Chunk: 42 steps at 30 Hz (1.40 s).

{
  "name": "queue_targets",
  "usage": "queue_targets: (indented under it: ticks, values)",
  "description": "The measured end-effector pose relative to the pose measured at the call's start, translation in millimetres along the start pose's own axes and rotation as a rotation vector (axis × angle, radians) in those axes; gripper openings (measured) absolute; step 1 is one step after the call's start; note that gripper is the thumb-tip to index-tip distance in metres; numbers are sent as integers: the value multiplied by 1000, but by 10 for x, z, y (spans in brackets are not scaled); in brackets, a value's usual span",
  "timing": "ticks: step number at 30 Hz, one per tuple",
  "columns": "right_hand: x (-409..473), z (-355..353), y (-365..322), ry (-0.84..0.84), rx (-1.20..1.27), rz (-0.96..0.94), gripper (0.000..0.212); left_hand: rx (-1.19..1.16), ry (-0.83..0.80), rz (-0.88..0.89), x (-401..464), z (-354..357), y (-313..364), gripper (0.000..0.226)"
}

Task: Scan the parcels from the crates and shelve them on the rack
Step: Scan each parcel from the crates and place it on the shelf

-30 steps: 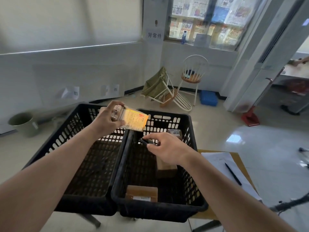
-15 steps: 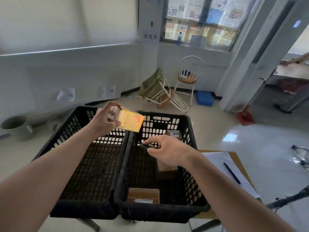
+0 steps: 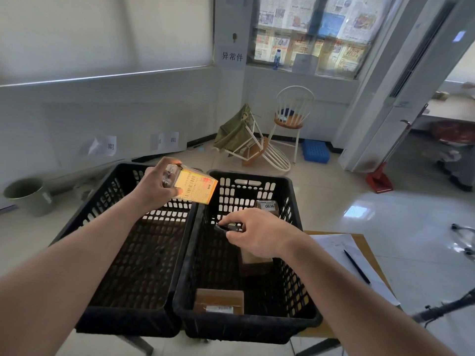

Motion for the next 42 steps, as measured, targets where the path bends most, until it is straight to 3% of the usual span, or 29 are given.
queue_targets:
  ticks: [11, 33, 42]
  values:
    - [-94, 13, -57, -1, -199, 26, 40, -21, 8, 4, -4, -14, 18, 73]
    - [-322, 183, -245, -64, -316, -37, 38, 91, 38, -54, -210, -30, 81, 66]
    - [-362, 173, -225, -22, -234, -64, 37, 83, 37, -55, -273, -31, 138, 66]
Point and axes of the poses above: each hand's wrist, its own x-axis towards the middle knuckle, its own z-axis out of the palm, y = z × x, the point moved 4 cm from there along x, towards the middle knuckle, and after that the axes turned 6 degrees about x, right-handed, at the moved point
